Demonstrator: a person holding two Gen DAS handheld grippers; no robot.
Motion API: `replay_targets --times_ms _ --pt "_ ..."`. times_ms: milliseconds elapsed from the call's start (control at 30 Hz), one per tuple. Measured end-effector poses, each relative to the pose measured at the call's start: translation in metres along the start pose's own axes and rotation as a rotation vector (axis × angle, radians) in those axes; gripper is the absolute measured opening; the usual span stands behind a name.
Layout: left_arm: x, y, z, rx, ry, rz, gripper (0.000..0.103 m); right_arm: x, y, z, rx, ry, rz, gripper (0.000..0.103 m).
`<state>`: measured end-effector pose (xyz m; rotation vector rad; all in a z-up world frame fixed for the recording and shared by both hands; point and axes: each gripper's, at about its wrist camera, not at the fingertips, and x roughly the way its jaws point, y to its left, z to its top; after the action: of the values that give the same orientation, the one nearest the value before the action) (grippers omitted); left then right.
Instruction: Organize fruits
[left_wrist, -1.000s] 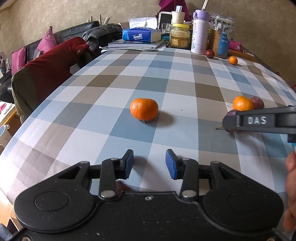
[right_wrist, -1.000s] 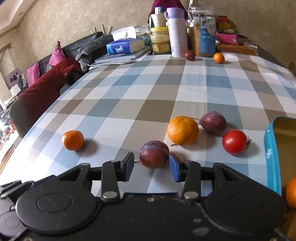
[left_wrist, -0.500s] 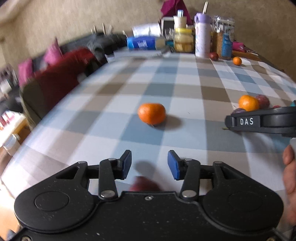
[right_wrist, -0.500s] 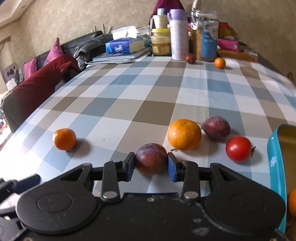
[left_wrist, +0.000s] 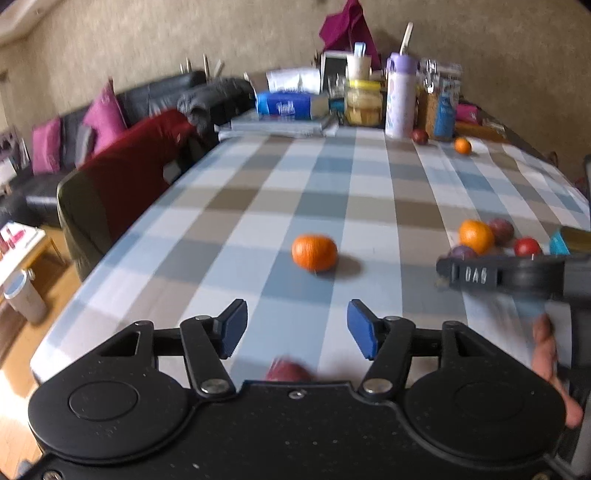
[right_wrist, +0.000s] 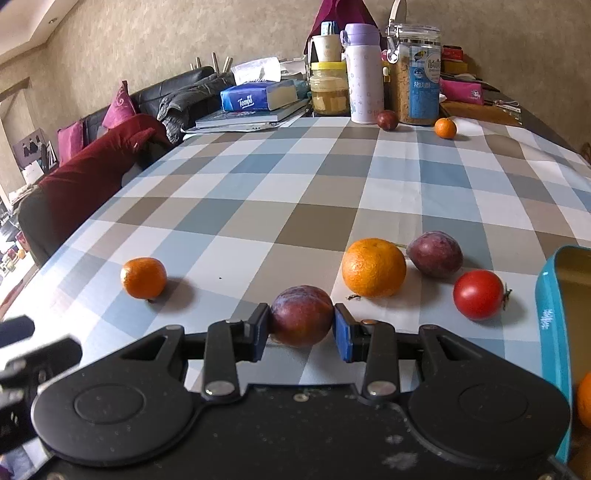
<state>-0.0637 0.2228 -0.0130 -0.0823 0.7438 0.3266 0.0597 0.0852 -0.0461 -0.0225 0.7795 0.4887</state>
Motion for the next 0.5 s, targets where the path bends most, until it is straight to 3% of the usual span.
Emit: replay_targets --times_ms 300,500 --pt "-0.004 0.001 -0.018 -0.027 0.105 0.016 0.065 -0.034 -0.003 -0.005 0.033 0.031 0.036 0.039" --pt "0.003 -0.005 -0.026 -0.033 0.126 0.029 0.065 -0.059 -0.003 -0.018 0.023 0.008 0.042 0.039"
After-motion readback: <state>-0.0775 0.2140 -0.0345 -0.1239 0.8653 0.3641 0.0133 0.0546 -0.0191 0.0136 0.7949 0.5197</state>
